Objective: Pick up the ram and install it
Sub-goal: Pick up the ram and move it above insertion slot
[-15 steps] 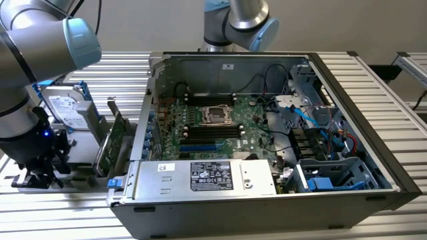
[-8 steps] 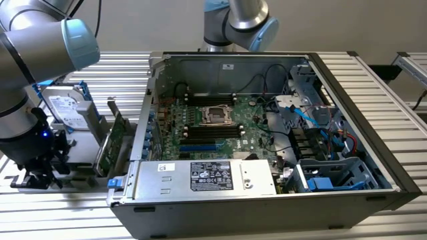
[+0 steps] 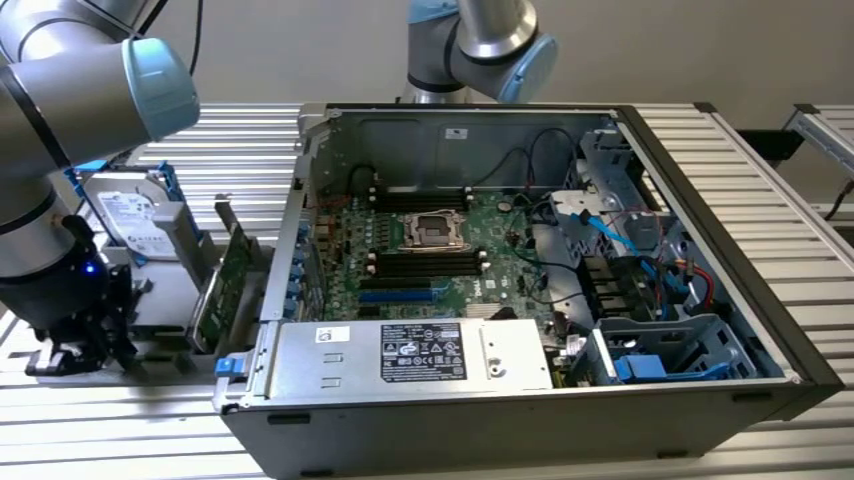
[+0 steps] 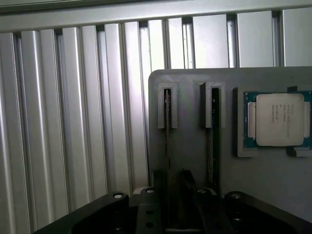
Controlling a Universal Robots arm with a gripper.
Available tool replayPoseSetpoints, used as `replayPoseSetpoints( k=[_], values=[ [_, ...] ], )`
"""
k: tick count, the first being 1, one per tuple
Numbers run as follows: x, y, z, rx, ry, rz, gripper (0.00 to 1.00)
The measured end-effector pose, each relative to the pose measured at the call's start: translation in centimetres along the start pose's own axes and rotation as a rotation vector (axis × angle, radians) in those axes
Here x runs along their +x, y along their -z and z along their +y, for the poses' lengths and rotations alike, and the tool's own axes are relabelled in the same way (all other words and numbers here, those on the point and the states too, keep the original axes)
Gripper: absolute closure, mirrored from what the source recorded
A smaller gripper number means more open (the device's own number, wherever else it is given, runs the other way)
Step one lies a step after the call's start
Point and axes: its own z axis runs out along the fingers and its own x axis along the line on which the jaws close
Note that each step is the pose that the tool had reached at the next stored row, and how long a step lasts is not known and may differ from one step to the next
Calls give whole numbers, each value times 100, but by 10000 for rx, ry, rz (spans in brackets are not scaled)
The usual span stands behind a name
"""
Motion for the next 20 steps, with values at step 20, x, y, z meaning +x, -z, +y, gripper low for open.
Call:
replayPoseSetpoints(
  k=[20],
  values=[
    [6,102,3,1,-1,-2,85]
  ],
)
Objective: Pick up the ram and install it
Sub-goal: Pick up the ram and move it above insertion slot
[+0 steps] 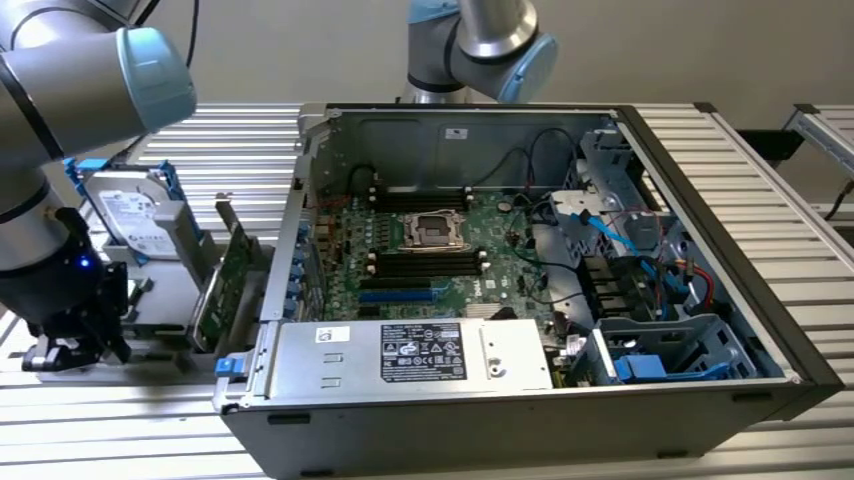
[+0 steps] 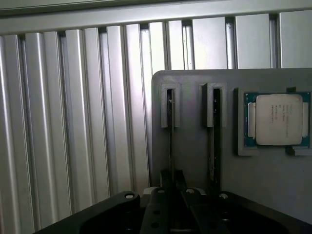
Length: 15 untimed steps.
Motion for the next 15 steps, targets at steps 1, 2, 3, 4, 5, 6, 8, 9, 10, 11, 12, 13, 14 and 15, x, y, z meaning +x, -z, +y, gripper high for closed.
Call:
replayPoseSetpoints(
  k=[1,2,3,4,5,6,8,9,10,11,12,13,14,15],
  values=[
    [2,35,1,0,0,0,85],
    [3,74,2,-2,0,1,85],
    [5,117,4,-2,-1,1,85],
    [8,162,5,-3,-1,3,85],
    [10,208,6,-5,0,3,85],
    [12,253,7,-8,0,2,85],
    [16,344,8,-21,1,3,85],
    [19,392,6,-30,2,4,85],
    [20,437,3,-39,3,4,85],
    [22,482,-3,-48,3,4,85],
    [23,527,-13,-60,3,6,85],
    [24,573,-31,-77,4,7,85],
    [24,618,-55,-95,4,7,85],
    [24,663,-81,-113,6,8,85]
  ],
)
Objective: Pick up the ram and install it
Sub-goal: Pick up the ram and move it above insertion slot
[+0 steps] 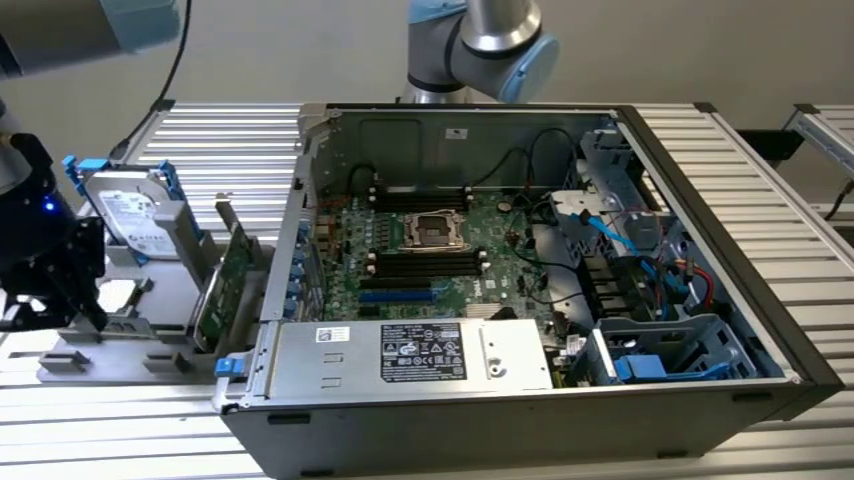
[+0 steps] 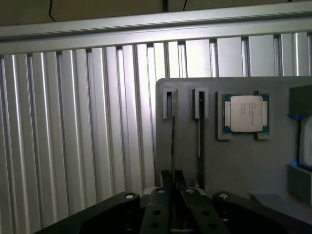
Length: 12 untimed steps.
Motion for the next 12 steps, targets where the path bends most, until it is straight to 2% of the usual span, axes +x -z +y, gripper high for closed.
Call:
replayPoseSetpoints(
  k=[5,12],
  values=[
    [-2,239,-177,-113,24,11,85],
    [-6,567,-429,-240,61,23,85]
  ],
)
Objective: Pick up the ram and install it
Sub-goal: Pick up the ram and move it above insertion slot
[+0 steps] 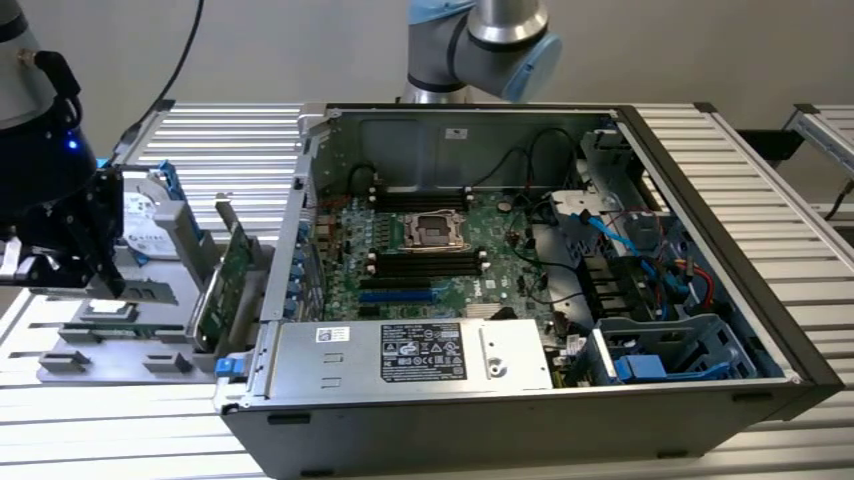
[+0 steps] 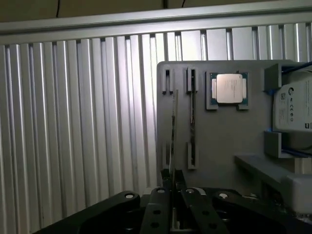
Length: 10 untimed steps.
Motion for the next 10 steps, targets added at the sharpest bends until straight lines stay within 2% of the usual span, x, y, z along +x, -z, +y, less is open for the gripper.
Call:
replayPoseSetpoints(
  k=[5,10],
  values=[
    [-3,228,-190,-87,22,6,85],
    [-9,363,-370,-138,32,10,85]
  ],
)
